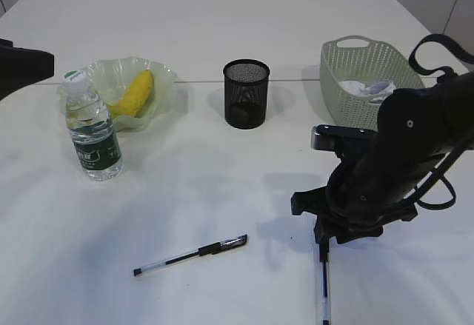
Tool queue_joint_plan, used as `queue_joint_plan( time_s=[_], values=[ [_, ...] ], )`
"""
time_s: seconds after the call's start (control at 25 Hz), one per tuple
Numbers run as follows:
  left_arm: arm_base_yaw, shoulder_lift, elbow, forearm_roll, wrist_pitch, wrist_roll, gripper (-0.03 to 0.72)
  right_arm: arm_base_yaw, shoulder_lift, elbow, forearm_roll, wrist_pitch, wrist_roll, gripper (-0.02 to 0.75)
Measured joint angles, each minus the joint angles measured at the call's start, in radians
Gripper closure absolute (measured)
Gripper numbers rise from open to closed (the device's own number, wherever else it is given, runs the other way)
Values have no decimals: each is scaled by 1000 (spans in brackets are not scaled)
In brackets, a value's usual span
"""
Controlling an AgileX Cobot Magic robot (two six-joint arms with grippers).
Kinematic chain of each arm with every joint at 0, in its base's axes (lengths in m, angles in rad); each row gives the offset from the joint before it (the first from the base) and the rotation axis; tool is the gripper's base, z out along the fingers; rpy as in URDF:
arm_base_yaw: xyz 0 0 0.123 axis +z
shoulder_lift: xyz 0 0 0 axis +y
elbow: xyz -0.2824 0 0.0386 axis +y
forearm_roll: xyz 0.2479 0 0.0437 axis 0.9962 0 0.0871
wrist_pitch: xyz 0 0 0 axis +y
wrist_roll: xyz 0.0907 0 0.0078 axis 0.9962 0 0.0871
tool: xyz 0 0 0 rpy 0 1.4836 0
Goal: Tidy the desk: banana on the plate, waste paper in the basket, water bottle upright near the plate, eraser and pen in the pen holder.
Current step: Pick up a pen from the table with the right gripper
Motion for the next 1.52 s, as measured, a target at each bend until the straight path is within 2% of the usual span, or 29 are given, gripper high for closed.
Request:
queue_joint_plan(
  time_s=[0.68,0.76,0.92,1.08,1.52],
  values=[
    [0,0,0,0,-8,-2,181,0,61,0,20,-43,4,501],
    [0,0,0,0,-8,-2,181,0,61,0,18,-43,4,526],
    [0,0,0,0,-10,-2,181,0,61,0,-2,-35,4,623],
    [0,0,0,0,-10,-2,181,0,61,-2,-19,-33,4,662],
    [0,0,0,6,-10,-2,181,0,45,-2,-74,-6,-11,678]
  ],
)
